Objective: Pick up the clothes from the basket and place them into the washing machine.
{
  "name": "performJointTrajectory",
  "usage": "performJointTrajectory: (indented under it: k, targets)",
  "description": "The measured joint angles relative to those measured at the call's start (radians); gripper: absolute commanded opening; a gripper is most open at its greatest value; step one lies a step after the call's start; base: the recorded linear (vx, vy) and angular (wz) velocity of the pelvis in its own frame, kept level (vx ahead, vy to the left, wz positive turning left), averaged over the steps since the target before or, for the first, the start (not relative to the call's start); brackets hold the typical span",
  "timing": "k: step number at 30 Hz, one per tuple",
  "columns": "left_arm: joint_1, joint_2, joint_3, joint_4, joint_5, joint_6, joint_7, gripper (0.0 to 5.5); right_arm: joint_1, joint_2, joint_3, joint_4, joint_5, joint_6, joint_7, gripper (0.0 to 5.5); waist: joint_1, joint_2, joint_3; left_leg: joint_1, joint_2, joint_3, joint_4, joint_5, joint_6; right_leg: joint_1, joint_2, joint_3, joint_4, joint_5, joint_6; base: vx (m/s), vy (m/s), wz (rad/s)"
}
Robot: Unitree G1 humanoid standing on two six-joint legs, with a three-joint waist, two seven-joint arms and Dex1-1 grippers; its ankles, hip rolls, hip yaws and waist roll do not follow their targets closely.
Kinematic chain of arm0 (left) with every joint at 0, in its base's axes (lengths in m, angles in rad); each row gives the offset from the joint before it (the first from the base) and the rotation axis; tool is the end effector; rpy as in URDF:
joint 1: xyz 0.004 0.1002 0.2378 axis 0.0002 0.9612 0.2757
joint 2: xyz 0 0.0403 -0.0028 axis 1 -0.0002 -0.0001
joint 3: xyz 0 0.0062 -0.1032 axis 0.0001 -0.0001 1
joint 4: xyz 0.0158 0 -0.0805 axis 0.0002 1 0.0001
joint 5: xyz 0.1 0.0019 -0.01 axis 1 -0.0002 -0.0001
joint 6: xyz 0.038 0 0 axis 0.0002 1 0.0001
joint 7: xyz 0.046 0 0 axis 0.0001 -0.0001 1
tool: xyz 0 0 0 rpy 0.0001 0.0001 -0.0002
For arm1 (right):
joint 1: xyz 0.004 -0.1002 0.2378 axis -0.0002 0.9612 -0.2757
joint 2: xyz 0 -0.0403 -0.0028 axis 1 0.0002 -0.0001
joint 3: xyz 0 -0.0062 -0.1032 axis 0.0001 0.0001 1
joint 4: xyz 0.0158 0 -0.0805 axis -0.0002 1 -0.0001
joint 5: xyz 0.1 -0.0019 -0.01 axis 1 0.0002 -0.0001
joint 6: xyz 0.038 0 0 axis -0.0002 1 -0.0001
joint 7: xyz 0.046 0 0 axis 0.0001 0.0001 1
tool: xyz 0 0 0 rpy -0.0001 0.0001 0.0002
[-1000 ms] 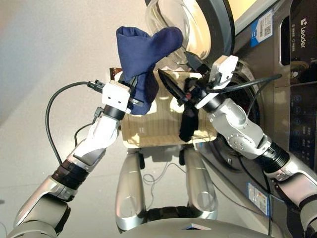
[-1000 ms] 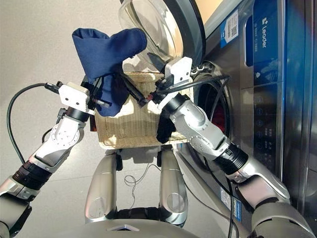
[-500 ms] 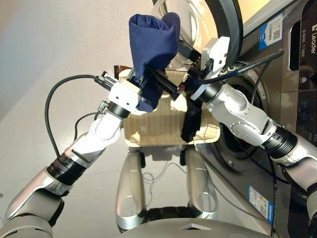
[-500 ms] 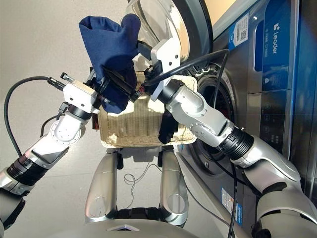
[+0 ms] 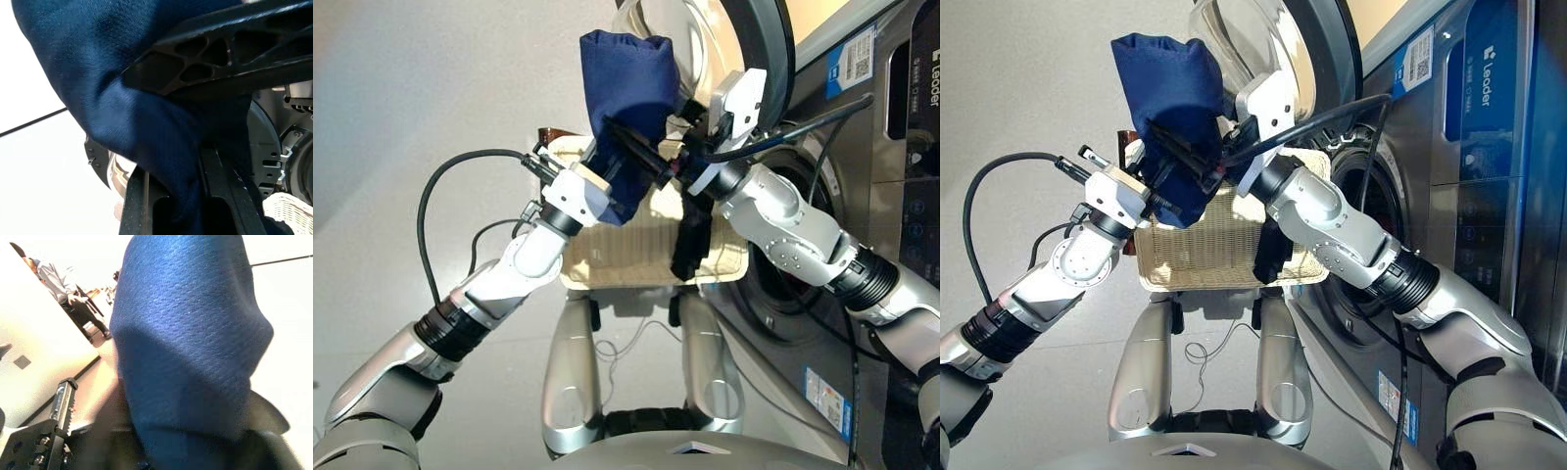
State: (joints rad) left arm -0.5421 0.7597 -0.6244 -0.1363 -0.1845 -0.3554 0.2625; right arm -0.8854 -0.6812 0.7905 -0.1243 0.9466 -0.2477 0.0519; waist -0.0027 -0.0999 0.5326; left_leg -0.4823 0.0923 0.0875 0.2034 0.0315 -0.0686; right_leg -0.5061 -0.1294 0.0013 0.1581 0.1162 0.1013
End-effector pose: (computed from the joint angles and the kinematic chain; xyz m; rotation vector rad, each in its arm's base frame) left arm 0.2436 0.1404 0.1594 0.4624 -0.7531 -0.4908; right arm 0.2630 -0.0929 0.2126 0.0545 -0.5258 0.9802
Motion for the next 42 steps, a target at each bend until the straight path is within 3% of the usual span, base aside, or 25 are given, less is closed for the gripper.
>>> performJointTrajectory:
  k: [10, 14, 15, 16, 17, 21, 26, 34, 38, 42]
  targets:
    - [-0.014, 0.0, 0.001, 0.0, 0.009, 0.0, 0.029, 0.0, 0.013, 0.045, -0.016, 0.005, -0.136, -0.026, -0.057, 0.0, 0.001, 0.0, 0.0, -0.004, 0.0, 0.0, 0.006, 0.0, 0.0, -0.005, 0.0, 0.0, 0.006, 0.0, 0.0, 0.0, 0.0, 0.0]
    - [-0.018, -0.003, -0.007, 0.001, 0.025, 0.0, 0.038, 0.0, 0.084, 0.104, -0.057, 0.015, -0.22, -0.069, -0.079, 0.0, 0.001, 0.0, 0.0, -0.005, 0.0, 0.0, 0.008, 0.0, 0.0, -0.007, 0.0, 0.001, 0.009, 0.0, 0.0, 0.0, 0.0, 0.0]
    - [-0.017, -0.004, -0.018, 0.008, 0.026, 0.0, 0.039, 0.69, 0.109, 0.124, -0.064, 0.027, -0.247, -0.083, -0.093, 0.0, 0.0, 0.001, 0.0, -0.005, -0.001, 0.0, 0.008, 0.0, 0.0, -0.007, -0.001, 0.0, 0.011, 0.0, 0.0, 0.0, 0.0, 0.0]
    - [-0.018, -0.003, -0.031, 0.014, 0.025, 0.001, 0.038, 2.63, 0.138, 0.15, -0.077, 0.039, -0.28, -0.092, -0.102, 0.0, 0.0, 0.001, 0.0, -0.005, -0.001, -0.001, 0.008, 0.0, 0.0, -0.007, -0.001, 0.0, 0.012, -0.001, 0.001, 0.0, 0.0, 0.0]
    - [-0.015, -0.003, -0.044, 0.018, 0.027, 0.001, 0.038, 5.5, 0.153, 0.162, -0.079, 0.046, -0.297, -0.093, -0.135, 0.0, -0.001, 0.001, 0.0, -0.006, -0.002, 0.0, 0.01, 0.0, 0.0, -0.01, -0.001, 0.001, 0.014, -0.001, 0.001, 0.0, 0.0, 0.0]
    - [0.006, -0.045, -0.06, 0.017, 0.026, -0.015, 0.057, 5.5, 0.237, 0.239, -0.227, 0.279, -0.403, -0.113, -0.316, 0.0, 0.007, 0.02, 0.001, -0.01, -0.007, -0.005, 0.012, 0.003, 0.004, -0.01, -0.007, 0.0, 0.019, -0.002, 0.002, 0.0, 0.0, 0.0]
    - [-0.011, -0.067, -0.076, 0.018, -0.004, -0.047, 0.057, 5.5, 0.259, 0.259, -0.269, 0.603, -0.522, -0.109, -0.456, 0.0, 0.006, 0.043, 0.002, -0.016, -0.01, -0.008, 0.012, 0.004, 0.007, -0.013, -0.01, -0.003, 0.018, -0.002, 0.003, 0.0, 0.0, 0.0]
    - [-0.054, -0.09, -0.115, 0.023, -0.07, -0.06, 0.016, 5.5, 0.188, 0.263, -0.375, 0.87, -0.528, -0.111, -0.533, 0.0, 0.008, 0.081, 0.002, -0.018, -0.011, -0.011, 0.011, 0.005, 0.007, -0.013, -0.01, -0.01, 0.017, -0.002, 0.003, 0.0, 0.0, 0.0]
    - [-0.062, -0.11, -0.119, 0.024, -0.09, -0.06, 0.015, 5.5, 0.144, 0.271, -0.448, 0.968, -0.479, -0.118, -0.549, 0.0, 0.01, 0.098, 0.001, -0.026, -0.013, -0.026, 0.012, 0.007, 0.008, -0.014, -0.013, -0.024, 0.017, -0.002, 0.003, 0.0, 0.0, 0.0]
    - [-0.064, -0.13, -0.118, 0.026, -0.091, -0.06, 0.016, 5.5, 0.137, 0.29, -0.478, 1.05, -0.418, -0.133, -0.549, 0.0, 0.016, 0.1, 0.001, -0.033, -0.017, -0.03, 0.012, 0.009, 0.008, -0.018, -0.017, -0.028, 0.018, -0.003, 0.004, 0.0, 0.0, 0.0]
